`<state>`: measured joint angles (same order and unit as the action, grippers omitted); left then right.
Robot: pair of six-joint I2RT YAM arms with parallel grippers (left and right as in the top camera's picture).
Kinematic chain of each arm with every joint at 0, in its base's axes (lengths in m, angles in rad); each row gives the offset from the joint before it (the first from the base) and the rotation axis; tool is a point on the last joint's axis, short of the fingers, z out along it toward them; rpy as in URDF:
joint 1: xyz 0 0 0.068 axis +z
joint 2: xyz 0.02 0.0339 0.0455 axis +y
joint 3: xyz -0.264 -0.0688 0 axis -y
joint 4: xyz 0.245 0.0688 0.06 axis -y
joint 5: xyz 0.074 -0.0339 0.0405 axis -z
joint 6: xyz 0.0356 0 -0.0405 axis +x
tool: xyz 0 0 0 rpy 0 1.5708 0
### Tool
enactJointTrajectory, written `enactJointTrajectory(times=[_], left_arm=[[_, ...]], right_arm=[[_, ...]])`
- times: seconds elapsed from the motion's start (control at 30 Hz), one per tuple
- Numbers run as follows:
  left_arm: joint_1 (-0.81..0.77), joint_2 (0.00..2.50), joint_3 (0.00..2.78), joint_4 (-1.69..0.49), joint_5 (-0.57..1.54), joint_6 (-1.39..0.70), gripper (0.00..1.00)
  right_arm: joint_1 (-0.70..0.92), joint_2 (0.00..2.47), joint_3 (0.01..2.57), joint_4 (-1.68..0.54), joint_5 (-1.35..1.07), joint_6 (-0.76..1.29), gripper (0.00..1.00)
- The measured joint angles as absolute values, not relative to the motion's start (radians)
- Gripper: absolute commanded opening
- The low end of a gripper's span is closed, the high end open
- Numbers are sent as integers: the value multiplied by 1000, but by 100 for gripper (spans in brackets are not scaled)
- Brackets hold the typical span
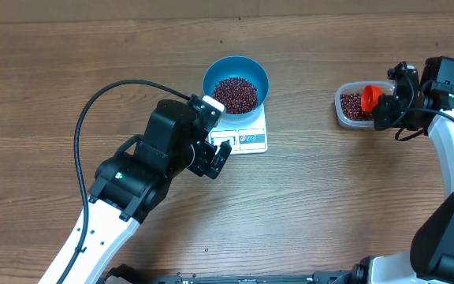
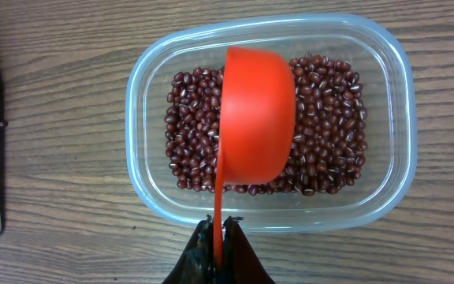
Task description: Scoop item into bowl and weigh 150g on scale
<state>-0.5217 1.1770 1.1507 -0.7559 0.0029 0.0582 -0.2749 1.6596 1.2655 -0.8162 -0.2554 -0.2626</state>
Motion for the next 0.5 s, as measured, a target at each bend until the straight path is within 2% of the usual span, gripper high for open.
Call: enactJointTrajectory(times=[0.43,0.5], left_arm=[[-522,1177,1151,-756,3,58,99],[-522,1177,1151,-756,2,58,100]], right_arm=[[-275,1757,1266,-785,-255,-263,4],[-275,1766,1266,-785,-255,-262,14]])
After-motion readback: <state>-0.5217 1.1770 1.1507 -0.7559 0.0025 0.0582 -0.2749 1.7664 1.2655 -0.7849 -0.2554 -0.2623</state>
